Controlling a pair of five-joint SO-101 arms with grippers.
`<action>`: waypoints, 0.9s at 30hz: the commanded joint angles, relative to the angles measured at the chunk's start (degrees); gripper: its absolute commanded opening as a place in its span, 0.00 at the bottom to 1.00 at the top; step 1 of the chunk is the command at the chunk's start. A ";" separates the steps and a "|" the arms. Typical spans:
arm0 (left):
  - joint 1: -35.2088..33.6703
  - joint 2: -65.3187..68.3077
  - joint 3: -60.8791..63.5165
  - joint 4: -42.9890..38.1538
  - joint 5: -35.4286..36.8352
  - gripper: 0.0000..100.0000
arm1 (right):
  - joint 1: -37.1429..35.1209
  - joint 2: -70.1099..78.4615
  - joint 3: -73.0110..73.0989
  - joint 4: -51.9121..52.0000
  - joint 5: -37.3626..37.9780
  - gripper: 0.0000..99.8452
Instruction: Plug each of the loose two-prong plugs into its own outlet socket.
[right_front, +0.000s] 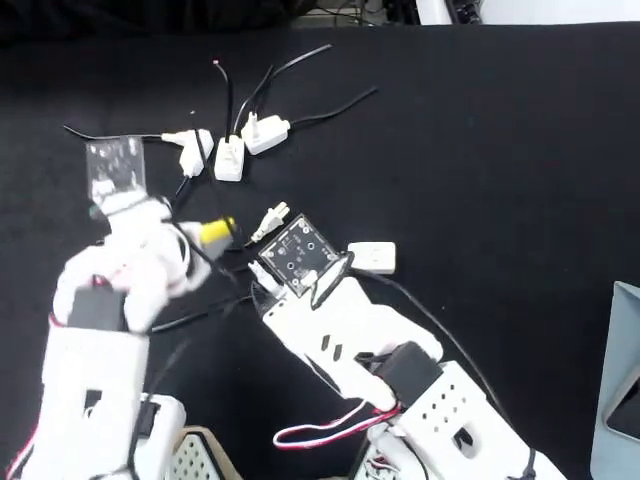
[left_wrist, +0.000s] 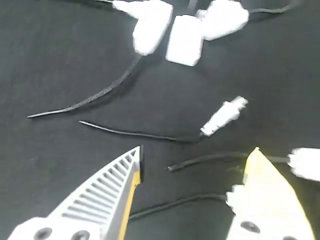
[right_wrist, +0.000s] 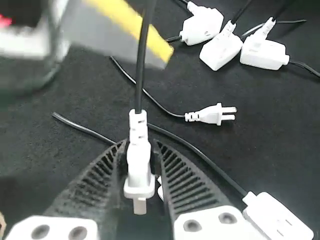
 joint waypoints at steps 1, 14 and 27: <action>6.46 -14.15 5.41 -0.18 0.26 0.33 | -0.62 -1.01 -0.22 -1.41 -0.44 0.01; 18.24 -37.63 14.20 6.42 -11.78 0.33 | -0.44 -1.10 1.45 -1.49 -0.53 0.01; 5.05 -37.01 17.19 6.68 -14.95 0.33 | 9.76 -0.66 1.27 0.79 -0.53 0.01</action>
